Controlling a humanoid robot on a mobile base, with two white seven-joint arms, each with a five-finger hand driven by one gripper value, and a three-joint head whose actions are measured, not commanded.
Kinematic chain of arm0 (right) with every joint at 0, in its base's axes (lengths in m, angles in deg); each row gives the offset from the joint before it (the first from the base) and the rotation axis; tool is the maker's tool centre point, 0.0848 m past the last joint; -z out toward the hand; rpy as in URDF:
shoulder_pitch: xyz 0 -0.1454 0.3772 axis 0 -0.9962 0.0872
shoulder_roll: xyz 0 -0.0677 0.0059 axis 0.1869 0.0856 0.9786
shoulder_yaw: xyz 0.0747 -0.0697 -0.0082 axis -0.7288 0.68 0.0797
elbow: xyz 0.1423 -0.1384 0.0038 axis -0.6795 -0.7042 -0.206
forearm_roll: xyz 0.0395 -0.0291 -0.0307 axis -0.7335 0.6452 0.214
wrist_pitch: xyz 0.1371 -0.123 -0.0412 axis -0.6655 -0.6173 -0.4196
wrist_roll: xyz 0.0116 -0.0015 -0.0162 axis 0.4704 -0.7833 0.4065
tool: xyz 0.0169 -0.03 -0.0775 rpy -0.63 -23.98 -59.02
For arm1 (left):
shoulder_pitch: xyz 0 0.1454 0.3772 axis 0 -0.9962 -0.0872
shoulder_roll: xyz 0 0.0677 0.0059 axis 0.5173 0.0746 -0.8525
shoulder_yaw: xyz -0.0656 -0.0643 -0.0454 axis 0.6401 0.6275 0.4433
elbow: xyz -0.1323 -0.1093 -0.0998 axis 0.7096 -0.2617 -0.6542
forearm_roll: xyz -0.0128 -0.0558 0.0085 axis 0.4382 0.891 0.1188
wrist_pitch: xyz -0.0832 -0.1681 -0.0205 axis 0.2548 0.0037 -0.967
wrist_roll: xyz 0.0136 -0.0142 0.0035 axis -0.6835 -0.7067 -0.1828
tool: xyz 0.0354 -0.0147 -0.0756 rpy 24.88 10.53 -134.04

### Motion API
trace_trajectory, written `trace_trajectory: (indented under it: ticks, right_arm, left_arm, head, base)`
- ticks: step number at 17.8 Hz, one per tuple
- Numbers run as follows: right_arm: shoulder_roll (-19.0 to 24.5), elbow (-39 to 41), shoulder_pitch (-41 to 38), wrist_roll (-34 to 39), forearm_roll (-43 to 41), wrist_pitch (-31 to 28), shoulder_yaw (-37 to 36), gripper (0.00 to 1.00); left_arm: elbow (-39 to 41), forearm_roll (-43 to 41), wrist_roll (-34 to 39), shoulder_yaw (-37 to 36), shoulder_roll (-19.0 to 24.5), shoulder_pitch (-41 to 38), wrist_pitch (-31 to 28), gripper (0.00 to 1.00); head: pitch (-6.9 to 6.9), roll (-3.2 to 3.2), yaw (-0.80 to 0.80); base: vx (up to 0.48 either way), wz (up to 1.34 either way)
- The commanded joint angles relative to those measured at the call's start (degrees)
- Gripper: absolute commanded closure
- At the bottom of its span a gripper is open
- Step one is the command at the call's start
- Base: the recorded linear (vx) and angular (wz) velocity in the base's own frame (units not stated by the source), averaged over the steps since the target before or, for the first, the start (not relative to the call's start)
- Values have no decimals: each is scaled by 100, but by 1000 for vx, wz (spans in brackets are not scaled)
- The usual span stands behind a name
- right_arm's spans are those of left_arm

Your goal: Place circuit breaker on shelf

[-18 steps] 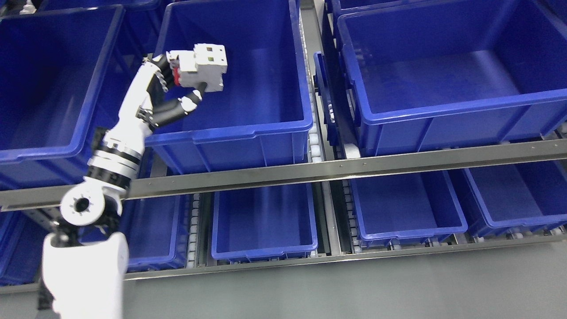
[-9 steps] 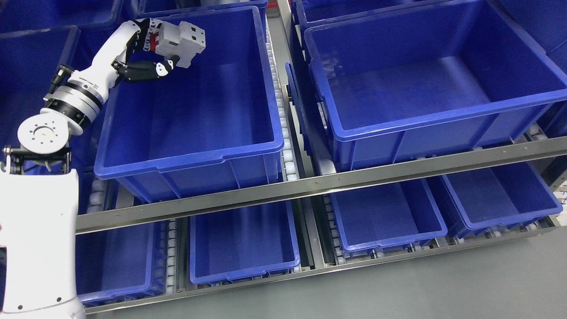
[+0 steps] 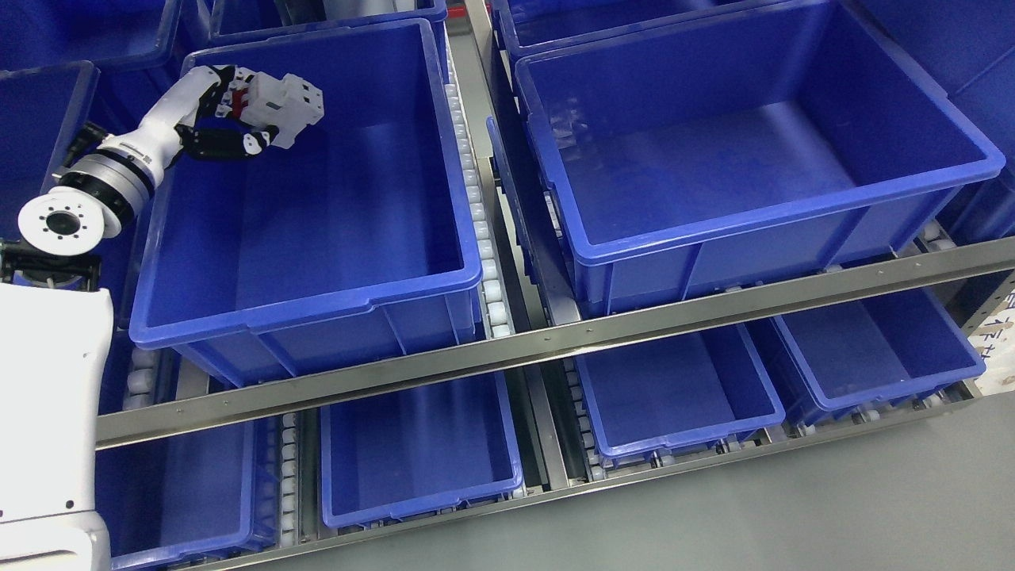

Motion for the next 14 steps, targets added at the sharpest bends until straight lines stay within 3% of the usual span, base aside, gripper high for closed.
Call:
trace_trajectory:
  ticks: [1, 3, 5, 8, 11, 14]
  right_arm:
    - [-100, -1, -87, 2, 4, 301, 0, 0]
    - [-100, -1, -87, 2, 4, 301, 0, 0]
    - [-100, -1, -87, 2, 4, 301, 0, 0]
    - [-100, -1, -87, 2, -5, 301, 0, 0]
    - [-100, -1, -87, 2, -5, 301, 0, 0]
    - [-100, -1, -87, 2, -5, 301, 0, 0]
  left_arm:
    - [-907, -69, 488, -35, 170, 45, -47, 36]
    - [-837, -34, 673, 166, -75, 306, -47, 11]
    - [-732, -34, 770, 910, -741, 589, -47, 1]
    - [-49, -17, 1226, 1923, -1411, 511, -29, 1]
    - [1269, -8, 1578, 2758, -2446, 396, -213, 1]
    - [2246, 19, 1632, 2665, -2446, 90, -881, 0]
  head:
    - [0, 0, 0]
    - [0, 0, 0]
    - [0, 0, 0]
    - [0, 0, 0]
    - [0, 0, 0]
    - [0, 0, 0]
  base:
    - [19, -10]
    - [14, -16]
    - [0, 0]
    - [0, 0]
    - [0, 0]
    - [-1, 12]
